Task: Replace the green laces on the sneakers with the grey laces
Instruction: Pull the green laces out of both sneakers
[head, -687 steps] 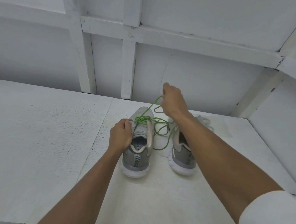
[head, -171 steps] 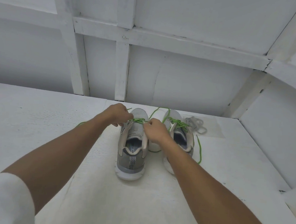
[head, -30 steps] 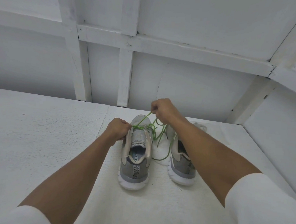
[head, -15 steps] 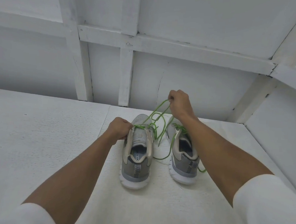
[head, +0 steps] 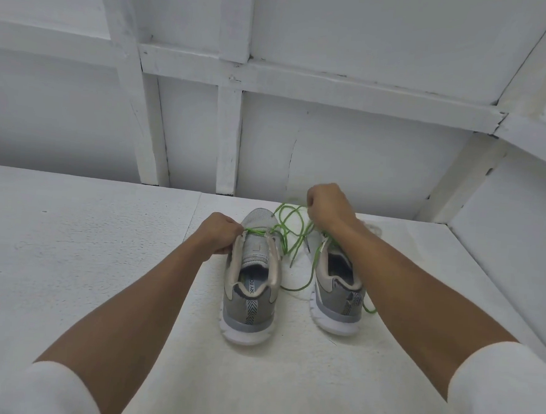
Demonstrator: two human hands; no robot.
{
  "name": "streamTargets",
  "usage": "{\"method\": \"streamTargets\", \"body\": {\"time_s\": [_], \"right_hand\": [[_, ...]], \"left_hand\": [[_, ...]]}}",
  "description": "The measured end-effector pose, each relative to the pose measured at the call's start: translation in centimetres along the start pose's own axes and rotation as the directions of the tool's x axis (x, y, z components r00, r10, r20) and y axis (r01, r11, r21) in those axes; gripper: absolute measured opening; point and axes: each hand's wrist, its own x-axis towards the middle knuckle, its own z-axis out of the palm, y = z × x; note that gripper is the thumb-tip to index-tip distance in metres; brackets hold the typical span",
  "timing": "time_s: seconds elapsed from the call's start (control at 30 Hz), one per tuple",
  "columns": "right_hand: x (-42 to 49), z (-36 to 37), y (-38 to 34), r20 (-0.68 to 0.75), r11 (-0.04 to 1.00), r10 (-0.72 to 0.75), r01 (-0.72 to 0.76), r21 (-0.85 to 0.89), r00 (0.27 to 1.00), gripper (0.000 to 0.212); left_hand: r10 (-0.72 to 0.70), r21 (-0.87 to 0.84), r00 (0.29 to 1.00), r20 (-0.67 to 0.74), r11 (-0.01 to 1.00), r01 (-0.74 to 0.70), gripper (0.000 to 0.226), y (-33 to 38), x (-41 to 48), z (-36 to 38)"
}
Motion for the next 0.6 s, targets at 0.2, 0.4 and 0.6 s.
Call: {"method": "streamTargets", "body": {"time_s": [0.2,0.4,0.6], "right_hand": [[-2.3,1.2,-1.6,0.408,0.923,-0.103,0.240,-0.301,0.907,0.016],[-3.2,-0.9,-1.6,0.202,0.995,-0.098,0.101,-0.008,0.975,0.022],[-5.2,-0.2,-3.9,0.283,0.968,-0.069,-0.005,0.251,0.957,0.039]], "left_hand": [[-0.010,0.204,0.997,0.080,0.979,-0.006,0.024,2.3,0.2,-1.0],[0.249,0.481,0.966,0.075,0.839,-0.253,0.020,4.4,0.9,-0.3],[0.245,0.596,0.942,0.230,0.729,-0.335,0.015,5.3,1.1,1.3]]}}
